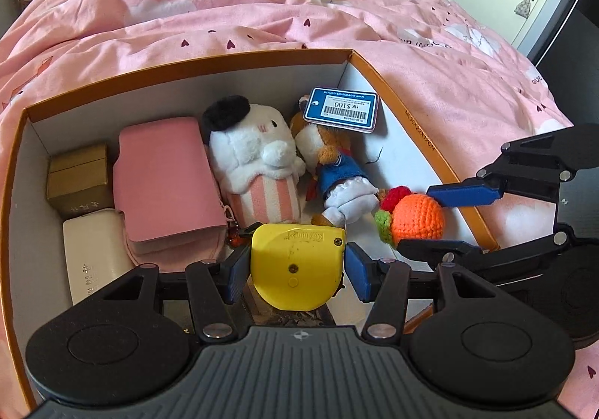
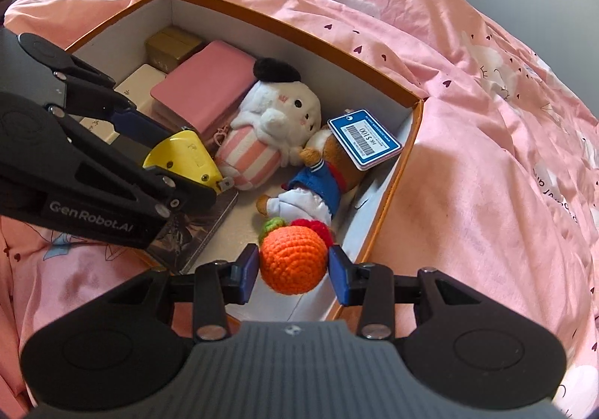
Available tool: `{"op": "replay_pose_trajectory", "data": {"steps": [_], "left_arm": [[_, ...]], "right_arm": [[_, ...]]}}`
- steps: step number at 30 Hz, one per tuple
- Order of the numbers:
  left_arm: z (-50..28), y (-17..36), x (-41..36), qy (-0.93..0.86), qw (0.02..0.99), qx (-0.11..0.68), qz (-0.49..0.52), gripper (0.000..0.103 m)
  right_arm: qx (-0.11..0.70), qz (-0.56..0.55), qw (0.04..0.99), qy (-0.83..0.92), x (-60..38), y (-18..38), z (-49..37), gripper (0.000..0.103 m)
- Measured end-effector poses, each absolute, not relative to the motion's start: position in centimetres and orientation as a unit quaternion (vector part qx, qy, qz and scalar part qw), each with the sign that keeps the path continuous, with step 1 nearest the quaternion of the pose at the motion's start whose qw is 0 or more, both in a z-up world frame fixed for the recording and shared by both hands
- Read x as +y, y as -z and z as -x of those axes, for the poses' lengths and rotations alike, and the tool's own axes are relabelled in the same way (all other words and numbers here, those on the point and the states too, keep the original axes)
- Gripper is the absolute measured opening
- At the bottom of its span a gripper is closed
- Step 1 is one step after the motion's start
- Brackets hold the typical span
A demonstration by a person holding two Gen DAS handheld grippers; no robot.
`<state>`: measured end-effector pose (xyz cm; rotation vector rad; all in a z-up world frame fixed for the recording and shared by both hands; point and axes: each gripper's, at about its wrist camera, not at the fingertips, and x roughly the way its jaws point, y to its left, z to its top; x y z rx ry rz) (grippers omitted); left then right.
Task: Organize objects
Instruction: 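Lift the tape measure over the orange box with the left tool while the right carries the ball, then lower the tape measure into the box and open the left tool while the right releases the ball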
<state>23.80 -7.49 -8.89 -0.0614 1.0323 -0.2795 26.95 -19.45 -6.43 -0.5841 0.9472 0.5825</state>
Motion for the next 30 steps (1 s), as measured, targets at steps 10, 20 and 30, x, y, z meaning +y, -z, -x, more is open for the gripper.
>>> {"op": "replay_pose_trajectory", "data": {"steps": [10, 20, 30], "left_arm": [[-24.2, 10.0, -9.0, 0.146, 0.849, 0.508, -0.01, 0.062], [-25.0, 10.4, -9.7, 0.138, 0.844, 0.519, -0.003, 0.062], [-24.9, 10.1, -9.4, 0.132, 0.849, 0.511, 0.012, 0.071]], "right_arm": [[0.432, 0.307, 0.804, -0.27, -19.1, 6.0, -26.3, 0.042], [0.414, 0.312, 0.81, -0.273, -19.4, 5.4, -25.2, 0.045], [0.412, 0.317, 0.81, -0.272, -19.3, 5.5, -24.9, 0.049]]}}
